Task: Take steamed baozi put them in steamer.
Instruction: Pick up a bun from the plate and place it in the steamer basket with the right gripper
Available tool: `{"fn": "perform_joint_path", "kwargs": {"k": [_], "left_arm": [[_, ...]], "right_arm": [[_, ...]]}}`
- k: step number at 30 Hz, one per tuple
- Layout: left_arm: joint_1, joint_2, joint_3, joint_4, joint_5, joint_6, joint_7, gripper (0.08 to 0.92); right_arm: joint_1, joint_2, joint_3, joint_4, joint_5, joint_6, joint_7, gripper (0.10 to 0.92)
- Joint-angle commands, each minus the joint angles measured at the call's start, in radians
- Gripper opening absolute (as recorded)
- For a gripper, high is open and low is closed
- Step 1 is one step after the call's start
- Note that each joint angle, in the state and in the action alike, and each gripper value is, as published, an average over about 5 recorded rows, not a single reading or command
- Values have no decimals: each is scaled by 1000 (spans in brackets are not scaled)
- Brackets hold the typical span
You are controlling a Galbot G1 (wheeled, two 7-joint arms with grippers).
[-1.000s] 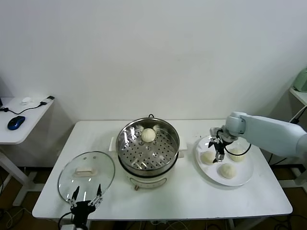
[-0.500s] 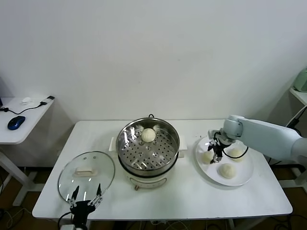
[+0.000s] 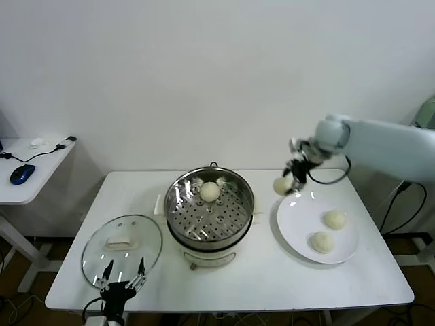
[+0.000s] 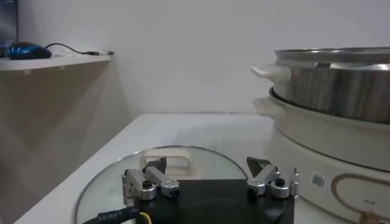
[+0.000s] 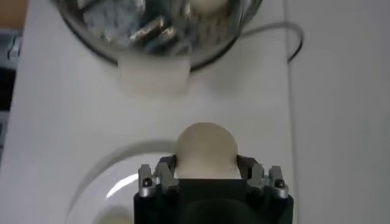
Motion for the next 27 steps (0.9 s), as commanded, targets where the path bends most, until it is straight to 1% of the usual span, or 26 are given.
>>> {"fn": "perform_joint_path", "kwargs": {"k": [1,6,11,20,27], "left_arm": [[1,1,0,0,0,0,1,823],[-10,-2,4,-9,0,2,2,823],[-10,-4,7,-20,1,5,4,823],[-13,-2,4,-14,-8,5,5,823],[-18,-1,7,-4,-9,3,5,823]], "right_arm": [[210,230,-5,268,433,-178,185,669],[74,377,28,193,456,-233,275,665],[-57,468,40,65,397,-250,306,664],[-237,520,56,-119,236,-247,341,662],[-289,547,62,-195,209,-243,333,662]]}}
